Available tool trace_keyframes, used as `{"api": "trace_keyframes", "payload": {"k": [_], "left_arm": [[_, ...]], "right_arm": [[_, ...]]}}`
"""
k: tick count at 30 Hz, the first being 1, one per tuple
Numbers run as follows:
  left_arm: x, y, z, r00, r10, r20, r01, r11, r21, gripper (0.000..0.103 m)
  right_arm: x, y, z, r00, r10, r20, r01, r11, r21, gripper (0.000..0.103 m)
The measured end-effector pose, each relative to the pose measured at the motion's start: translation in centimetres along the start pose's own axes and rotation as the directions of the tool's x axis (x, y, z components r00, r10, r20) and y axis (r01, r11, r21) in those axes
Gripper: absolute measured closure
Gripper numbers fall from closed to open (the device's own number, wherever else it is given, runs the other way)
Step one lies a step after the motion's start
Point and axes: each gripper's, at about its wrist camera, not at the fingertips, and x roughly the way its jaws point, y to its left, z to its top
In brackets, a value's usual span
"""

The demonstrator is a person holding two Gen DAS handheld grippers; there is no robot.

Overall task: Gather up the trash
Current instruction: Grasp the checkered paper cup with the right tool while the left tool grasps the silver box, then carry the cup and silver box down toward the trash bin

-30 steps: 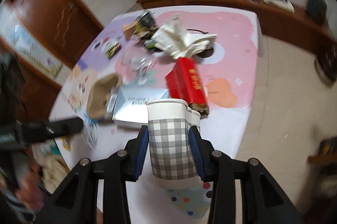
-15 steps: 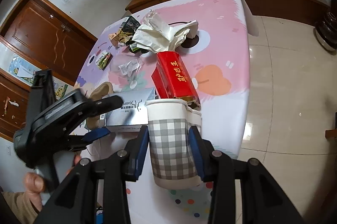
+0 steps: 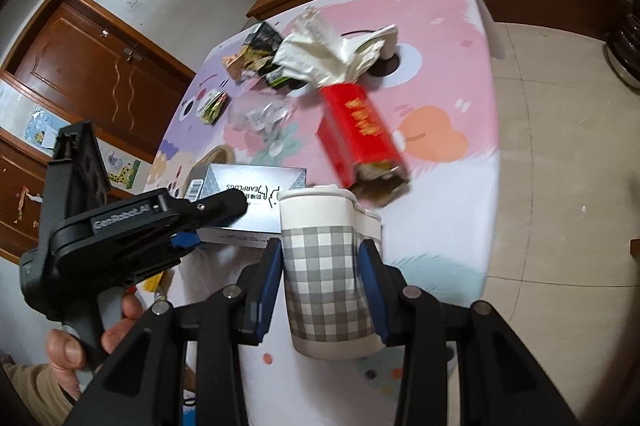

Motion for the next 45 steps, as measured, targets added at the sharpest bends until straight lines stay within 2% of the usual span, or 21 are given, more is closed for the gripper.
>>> {"api": "trace_keyframes", "payload": {"k": [4, 8, 14, 19, 23, 27, 32, 36, 40, 45], "left_arm": [[-2.8, 1.0, -0.9, 1.0, 0.006, -0.018, -0.005, 0.998, 0.055, 0.084], [-6.6, 2.7, -2.4, 0.999, 0.035, -0.021, -0.032, 0.991, 0.132, 0.084], [-11.5, 5.4, -4.0, 0.999, 0.034, -0.042, -0.021, 0.958, 0.285, 0.084], [-16.4, 7.9, -5.2, 0.998, -0.005, -0.064, 0.032, 0.907, 0.421, 0.084], [-20.7, 10.6, -6.7, 0.997, -0.016, -0.069, 0.052, 0.834, 0.549, 0.084], [-23.9, 13.8, -8.1, 0.995, -0.04, -0.089, 0.087, 0.773, 0.628, 0.084], [-25.3, 17.5, -9.8, 0.988, -0.04, -0.149, 0.133, 0.716, 0.685, 0.084], [-24.9, 19.7, -11.3, 0.979, -0.01, -0.201, 0.153, 0.686, 0.712, 0.084], [-23.1, 21.6, -13.1, 0.972, 0.037, -0.232, 0.15, 0.664, 0.733, 0.084], [-18.9, 24.2, -17.0, 0.962, 0.105, -0.252, 0.136, 0.617, 0.775, 0.084]], "right_arm": [[-0.1, 1.5, -1.3, 1.0, 0.018, -0.006, -0.018, 1.0, 0.0, 0.065], [-0.5, 3.1, -2.8, 0.999, 0.035, -0.005, -0.035, 0.999, 0.013, 0.065], [-1.6, 6.1, -6.2, 0.999, 0.041, 0.031, -0.043, 0.998, 0.048, 0.065], [-2.4, 10.3, -10.4, 0.997, 0.025, 0.079, -0.033, 0.995, 0.098, 0.065], [-2.8, 14.3, -14.4, 0.992, 0.007, 0.127, -0.027, 0.988, 0.151, 0.065], [-2.2, 18.5, -19.0, 0.988, -0.004, 0.155, -0.03, 0.977, 0.211, 0.065], [-0.9, 22.2, -23.3, 0.984, -0.028, 0.173, -0.018, 0.966, 0.257, 0.064], [0.1, 23.7, -26.5, 0.984, -0.049, 0.172, -0.005, 0.955, 0.297, 0.064], [2.2, 23.3, -29.3, 0.989, -0.079, 0.128, 0.03, 0.937, 0.348, 0.064], [5.9, 21.2, -32.7, 0.99, -0.116, 0.082, 0.072, 0.907, 0.415, 0.063]]}}
